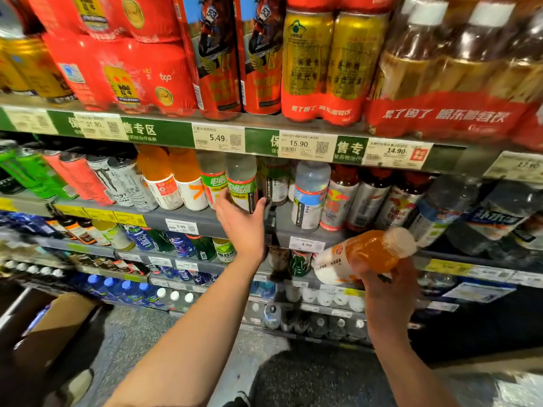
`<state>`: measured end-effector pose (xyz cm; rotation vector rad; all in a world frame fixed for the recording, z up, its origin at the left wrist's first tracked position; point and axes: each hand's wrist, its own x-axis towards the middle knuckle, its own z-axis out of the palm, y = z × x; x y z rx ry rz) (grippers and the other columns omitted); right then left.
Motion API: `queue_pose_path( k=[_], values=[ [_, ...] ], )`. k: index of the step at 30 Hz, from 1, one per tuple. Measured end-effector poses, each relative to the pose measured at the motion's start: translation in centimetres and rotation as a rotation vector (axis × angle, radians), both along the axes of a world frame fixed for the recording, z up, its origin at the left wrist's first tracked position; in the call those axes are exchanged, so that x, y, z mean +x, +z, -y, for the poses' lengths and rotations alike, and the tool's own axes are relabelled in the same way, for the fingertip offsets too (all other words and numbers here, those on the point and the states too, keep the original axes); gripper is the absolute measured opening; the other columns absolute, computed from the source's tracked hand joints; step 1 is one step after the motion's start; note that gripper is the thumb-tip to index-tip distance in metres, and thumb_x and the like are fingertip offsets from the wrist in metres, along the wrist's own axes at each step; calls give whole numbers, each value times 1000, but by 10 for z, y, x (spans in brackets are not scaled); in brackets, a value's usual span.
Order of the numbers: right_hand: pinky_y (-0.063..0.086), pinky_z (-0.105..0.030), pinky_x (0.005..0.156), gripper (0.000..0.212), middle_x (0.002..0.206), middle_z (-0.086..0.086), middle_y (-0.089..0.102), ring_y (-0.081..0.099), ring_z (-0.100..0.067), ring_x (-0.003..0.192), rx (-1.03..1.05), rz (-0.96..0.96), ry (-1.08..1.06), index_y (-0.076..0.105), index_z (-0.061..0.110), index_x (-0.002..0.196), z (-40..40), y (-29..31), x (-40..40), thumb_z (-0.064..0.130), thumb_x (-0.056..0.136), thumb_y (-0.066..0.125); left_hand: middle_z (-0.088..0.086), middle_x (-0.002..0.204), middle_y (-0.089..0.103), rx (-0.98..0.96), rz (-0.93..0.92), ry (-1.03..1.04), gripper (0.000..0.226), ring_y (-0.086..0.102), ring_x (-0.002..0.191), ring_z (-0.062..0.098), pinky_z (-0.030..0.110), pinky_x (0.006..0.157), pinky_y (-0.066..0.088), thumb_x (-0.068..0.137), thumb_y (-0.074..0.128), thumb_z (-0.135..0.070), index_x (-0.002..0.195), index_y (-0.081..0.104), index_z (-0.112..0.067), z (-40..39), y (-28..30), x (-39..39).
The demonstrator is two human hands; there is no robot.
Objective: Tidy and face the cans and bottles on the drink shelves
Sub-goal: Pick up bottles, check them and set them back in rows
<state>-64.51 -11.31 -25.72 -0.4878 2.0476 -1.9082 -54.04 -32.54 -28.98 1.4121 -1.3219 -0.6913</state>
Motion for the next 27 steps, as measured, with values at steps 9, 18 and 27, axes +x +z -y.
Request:
queue_pose_path(
  k=[9, 18, 27],
  values=[
    [56, -56, 87, 77, 109, 4, 69, 64, -9, 101, 40, 14, -17, 60, 23, 124, 5, 4, -3, 53, 55, 79, 7, 123, 58, -8, 22, 26, 71, 52, 120, 25, 35, 105, 41, 71, 89, -30, 129, 53, -8, 14, -3, -9],
    [56, -53, 87, 86, 109, 0, 68, 64, -7, 96, 48, -5, -7, 58, 18, 129, 12, 2, 2, 56, 54, 75, 4, 121, 53, 0, -2, -173, 72, 51, 120, 22, 41, 106, 43, 71, 90, -27, 128, 51, -11, -1, -9, -19],
    [56, -56, 86, 80, 113, -4, 68, 65, -18, 103, 29, 22, 33, 58, 19, 125, 20, -5, 8, 53, 56, 79, -3, 123, 48, -27, 28, -356, 74, 51, 122, 18, 41, 106, 45, 72, 88, -29, 132, 47, -17, -11, -10, -18]
  ],
)
